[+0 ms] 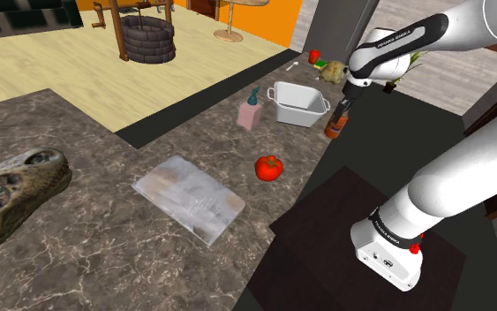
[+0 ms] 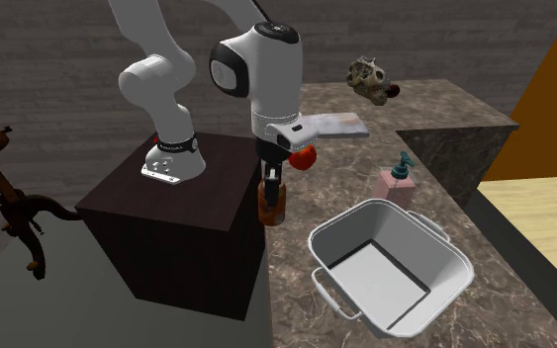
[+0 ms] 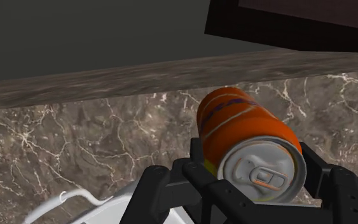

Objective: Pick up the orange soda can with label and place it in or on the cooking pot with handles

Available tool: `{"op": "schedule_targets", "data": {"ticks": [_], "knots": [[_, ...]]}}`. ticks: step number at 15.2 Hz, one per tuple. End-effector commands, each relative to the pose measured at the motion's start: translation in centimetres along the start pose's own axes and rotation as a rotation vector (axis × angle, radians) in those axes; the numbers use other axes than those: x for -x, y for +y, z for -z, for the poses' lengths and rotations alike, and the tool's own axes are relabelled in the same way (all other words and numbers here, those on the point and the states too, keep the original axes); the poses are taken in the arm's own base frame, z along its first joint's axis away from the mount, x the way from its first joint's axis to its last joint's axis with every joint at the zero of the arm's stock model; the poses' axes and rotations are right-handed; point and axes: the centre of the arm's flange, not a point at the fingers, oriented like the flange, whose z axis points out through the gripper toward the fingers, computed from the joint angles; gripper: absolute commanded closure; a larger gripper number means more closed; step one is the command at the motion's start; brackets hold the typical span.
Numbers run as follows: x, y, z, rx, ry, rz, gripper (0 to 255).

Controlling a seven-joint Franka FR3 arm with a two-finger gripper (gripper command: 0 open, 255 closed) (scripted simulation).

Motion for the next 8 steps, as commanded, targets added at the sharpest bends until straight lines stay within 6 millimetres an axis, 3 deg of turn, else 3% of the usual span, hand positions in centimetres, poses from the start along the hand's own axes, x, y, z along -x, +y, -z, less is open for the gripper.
{"op": "schedule_targets", "data": {"ticks": [1, 8], "knots": [[0.0, 0.1, 1.1, 0.0, 0.0, 0.0, 255], [0.1, 0.1, 4.8, 0.0, 0.0, 0.0, 255]]}}
